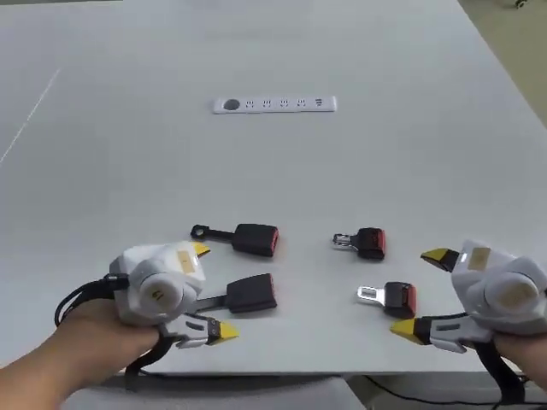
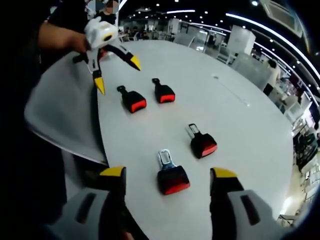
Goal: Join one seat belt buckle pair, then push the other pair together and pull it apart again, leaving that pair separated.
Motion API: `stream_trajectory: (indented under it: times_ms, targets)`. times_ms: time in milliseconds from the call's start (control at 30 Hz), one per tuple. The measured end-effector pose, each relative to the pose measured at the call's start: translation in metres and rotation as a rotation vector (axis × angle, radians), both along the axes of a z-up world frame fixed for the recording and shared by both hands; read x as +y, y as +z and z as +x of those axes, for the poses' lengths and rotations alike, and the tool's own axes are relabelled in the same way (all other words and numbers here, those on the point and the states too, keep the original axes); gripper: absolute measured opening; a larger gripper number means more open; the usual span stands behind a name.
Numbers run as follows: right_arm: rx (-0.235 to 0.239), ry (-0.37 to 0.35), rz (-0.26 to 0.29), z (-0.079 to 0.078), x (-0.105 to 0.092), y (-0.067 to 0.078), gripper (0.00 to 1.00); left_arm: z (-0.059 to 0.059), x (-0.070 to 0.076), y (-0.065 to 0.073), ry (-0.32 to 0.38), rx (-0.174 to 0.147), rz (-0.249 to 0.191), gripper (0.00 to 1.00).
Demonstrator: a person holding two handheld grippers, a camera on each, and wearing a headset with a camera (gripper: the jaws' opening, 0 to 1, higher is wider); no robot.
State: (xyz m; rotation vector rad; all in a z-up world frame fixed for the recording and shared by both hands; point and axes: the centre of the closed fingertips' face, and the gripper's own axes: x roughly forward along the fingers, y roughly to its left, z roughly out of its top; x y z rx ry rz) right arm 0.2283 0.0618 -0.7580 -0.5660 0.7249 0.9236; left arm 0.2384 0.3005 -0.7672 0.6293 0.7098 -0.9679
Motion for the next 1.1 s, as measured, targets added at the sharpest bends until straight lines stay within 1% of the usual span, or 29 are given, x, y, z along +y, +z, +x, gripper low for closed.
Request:
stream_trajectory:
  times_ms: [67,200,267,300,333,367,467,533,600,667,767,800,833,867,900,933,967,1000,1067,1100]
  targets:
    - [0.005,0.008,-0.005,0.001,-0.001,-0.005,0.69,0.001,-0.003,-0.002,-0.008,0.013,-0.001,0.79]
    - [0.019,0.021,-0.017,0.004,-0.003,-0.015,0.67,0.007,-0.012,-0.006,-0.034,0.026,0.011,0.77]
    - [0.028,0.028,-0.015,0.005,-0.003,-0.020,0.67,0.009,-0.014,-0.010,-0.046,0.040,0.026,0.72]
    - [0.037,0.032,-0.021,0.006,-0.003,-0.023,0.65,0.009,-0.015,-0.014,-0.052,0.058,0.033,0.69]
    - [0.043,0.032,-0.026,0.008,-0.005,-0.027,0.63,0.010,-0.017,-0.016,-0.053,0.064,0.031,0.65]
    - [0.045,0.033,-0.025,0.009,-0.005,-0.030,0.61,0.011,-0.020,-0.020,-0.054,0.071,0.029,0.63]
    - [0.067,0.034,-0.023,0.011,-0.006,-0.037,0.58,0.008,-0.026,-0.030,-0.072,0.094,0.036,0.63]
    - [0.085,0.038,-0.023,0.013,-0.006,-0.043,0.56,0.006,-0.031,-0.034,-0.082,0.107,0.025,0.63]
    - [0.099,0.050,-0.037,0.012,-0.007,-0.050,0.55,0.003,-0.038,-0.035,-0.123,0.108,0.001,0.58]
    - [0.110,0.065,-0.055,0.012,-0.007,-0.055,0.55,0.003,-0.040,-0.038,-0.132,0.112,0.007,0.54]
    - [0.122,0.093,-0.073,0.010,-0.007,-0.061,0.51,0.005,-0.041,-0.041,-0.144,0.112,0.008,0.51]
    - [0.123,0.095,-0.079,0.010,-0.007,-0.061,0.50,0.006,-0.040,-0.043,-0.145,0.117,0.012,0.49]
    - [0.122,0.104,-0.088,0.011,-0.008,-0.062,0.50,0.006,-0.037,-0.047,-0.140,0.128,0.028,0.48]
    - [0.123,0.111,-0.092,0.011,-0.008,-0.063,0.49,0.006,-0.034,-0.049,-0.145,0.128,0.045,0.48]
    - [0.130,0.116,-0.096,0.010,-0.008,-0.064,0.47,0.005,-0.031,-0.051,-0.161,0.120,0.070,0.48]
    - [0.139,0.121,-0.100,0.010,-0.009,-0.065,0.46,0.004,-0.030,-0.052,-0.175,0.112,0.078,0.47]
    - [0.142,0.123,-0.104,0.011,-0.009,-0.066,0.45,0.003,-0.029,-0.052,-0.178,0.112,0.071,0.46]
    - [0.146,0.143,-0.115,0.011,-0.010,-0.067,0.44,0.004,-0.030,-0.051,-0.190,0.099,0.064,0.46]
    - [0.155,0.155,-0.119,0.013,-0.011,-0.067,0.40,0.006,-0.028,-0.052,-0.187,0.093,0.069,0.46]
    - [0.165,0.164,-0.121,0.014,-0.011,-0.067,0.36,0.008,-0.026,-0.053,-0.187,0.095,0.078,0.44]
